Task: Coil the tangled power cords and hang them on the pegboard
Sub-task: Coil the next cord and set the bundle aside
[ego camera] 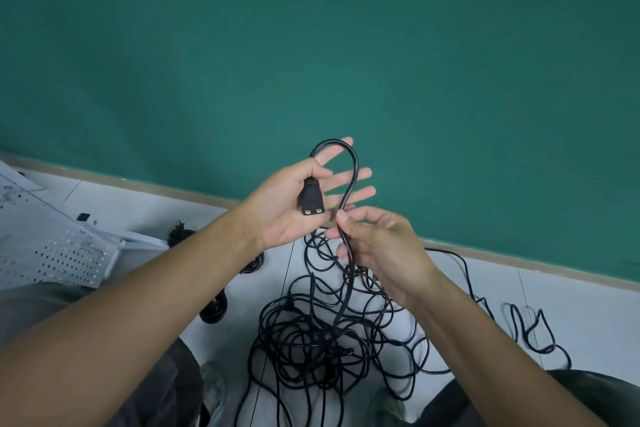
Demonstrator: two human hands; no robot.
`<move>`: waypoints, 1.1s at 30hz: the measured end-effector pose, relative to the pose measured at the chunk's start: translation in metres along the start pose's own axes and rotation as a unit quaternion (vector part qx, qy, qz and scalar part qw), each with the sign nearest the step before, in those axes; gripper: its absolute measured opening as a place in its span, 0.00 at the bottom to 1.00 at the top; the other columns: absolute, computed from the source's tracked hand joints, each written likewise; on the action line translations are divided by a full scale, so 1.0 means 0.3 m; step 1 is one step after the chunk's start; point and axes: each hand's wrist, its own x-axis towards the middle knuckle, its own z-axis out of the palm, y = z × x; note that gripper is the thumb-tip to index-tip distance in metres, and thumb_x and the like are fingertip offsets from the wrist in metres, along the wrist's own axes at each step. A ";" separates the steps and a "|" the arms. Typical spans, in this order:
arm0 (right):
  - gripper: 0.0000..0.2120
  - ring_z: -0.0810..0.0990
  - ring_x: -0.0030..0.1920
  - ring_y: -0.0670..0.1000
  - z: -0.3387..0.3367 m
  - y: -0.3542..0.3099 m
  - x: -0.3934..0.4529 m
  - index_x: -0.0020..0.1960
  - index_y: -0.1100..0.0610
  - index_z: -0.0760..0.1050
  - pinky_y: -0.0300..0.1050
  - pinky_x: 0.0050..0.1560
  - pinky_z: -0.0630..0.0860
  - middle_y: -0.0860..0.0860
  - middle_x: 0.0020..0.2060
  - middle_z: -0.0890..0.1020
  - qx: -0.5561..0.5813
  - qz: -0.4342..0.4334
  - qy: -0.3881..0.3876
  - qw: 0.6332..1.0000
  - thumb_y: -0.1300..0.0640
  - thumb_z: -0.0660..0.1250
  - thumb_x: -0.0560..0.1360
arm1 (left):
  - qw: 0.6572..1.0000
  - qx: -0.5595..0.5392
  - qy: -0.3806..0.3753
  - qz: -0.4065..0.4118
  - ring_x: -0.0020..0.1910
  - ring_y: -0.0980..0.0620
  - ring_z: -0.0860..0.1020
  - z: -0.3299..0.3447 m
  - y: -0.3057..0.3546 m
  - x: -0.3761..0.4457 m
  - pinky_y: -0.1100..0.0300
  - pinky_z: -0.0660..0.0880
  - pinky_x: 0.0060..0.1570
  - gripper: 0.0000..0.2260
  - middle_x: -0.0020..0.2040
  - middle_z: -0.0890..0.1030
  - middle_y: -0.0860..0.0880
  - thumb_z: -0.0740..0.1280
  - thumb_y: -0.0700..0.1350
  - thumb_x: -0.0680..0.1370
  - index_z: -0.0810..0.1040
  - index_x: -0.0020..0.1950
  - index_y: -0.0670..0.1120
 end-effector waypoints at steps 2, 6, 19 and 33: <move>0.12 0.76 0.30 0.50 -0.013 -0.002 0.002 0.56 0.71 0.79 0.40 0.34 0.76 0.61 0.44 0.85 0.008 -0.003 -0.001 1.000 0.60 0.69 0.81 | 0.999 -0.011 -0.021 -0.026 0.68 0.39 0.79 0.007 -0.003 -0.004 0.51 0.74 0.62 0.26 0.68 0.79 0.37 0.50 0.38 0.83 0.65 0.79 0.55; 0.12 0.74 0.29 0.49 -0.023 0.008 0.000 0.54 0.69 0.80 0.39 0.32 0.74 0.62 0.45 0.86 0.015 -0.002 -0.004 1.000 0.59 0.69 0.80 | 0.999 0.035 -0.008 -0.037 0.61 0.43 0.82 0.010 -0.004 -0.006 0.48 0.77 0.63 0.22 0.59 0.83 0.40 0.56 0.35 0.81 0.69 0.76 0.36; 0.08 0.84 0.37 0.51 0.021 0.095 -0.040 0.55 0.63 0.82 0.45 0.46 0.82 0.56 0.43 0.87 -0.017 -0.036 0.001 0.999 0.63 0.64 0.83 | 0.998 -0.032 0.052 -0.011 0.41 0.44 0.84 -0.024 0.048 -0.007 0.45 0.84 0.53 0.16 0.46 0.82 0.45 0.52 0.28 0.81 0.71 0.59 0.45; 0.07 0.86 0.49 0.52 0.047 0.135 -0.080 0.53 0.60 0.82 0.39 0.58 0.79 0.57 0.45 0.87 -0.167 -0.043 -0.137 0.975 0.58 0.66 0.83 | 0.972 0.008 0.224 0.070 0.21 0.59 0.57 -0.054 0.122 0.005 0.66 0.59 0.19 0.21 0.30 0.62 0.54 0.55 0.67 0.82 0.62 0.49 0.49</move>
